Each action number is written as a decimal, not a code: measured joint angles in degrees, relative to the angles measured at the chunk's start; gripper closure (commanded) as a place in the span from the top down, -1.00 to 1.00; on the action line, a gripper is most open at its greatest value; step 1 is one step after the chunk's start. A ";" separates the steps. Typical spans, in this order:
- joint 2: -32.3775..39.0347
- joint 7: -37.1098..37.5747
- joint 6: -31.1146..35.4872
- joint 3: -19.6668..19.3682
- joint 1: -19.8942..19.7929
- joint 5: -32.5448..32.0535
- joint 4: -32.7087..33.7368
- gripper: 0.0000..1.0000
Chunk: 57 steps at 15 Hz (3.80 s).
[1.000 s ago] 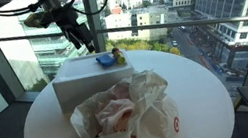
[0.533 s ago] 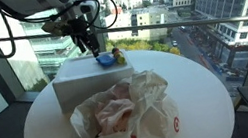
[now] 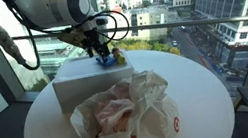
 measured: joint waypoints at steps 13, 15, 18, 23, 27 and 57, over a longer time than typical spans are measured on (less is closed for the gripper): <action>6.28 -8.83 1.30 -1.94 -0.74 6.90 4.82 0.02; 6.55 -9.57 1.30 -1.95 -1.00 7.85 5.50 -0.24; 6.36 -10.36 1.26 -1.87 -1.17 9.59 5.74 -0.65; 4.24 -11.21 1.19 -1.33 -1.05 10.75 3.05 -0.79; 0.80 -11.21 0.98 -1.31 -0.88 10.75 -1.04 -0.84; -13.35 12.83 -23.83 -5.93 -9.21 -6.12 -19.74 -0.30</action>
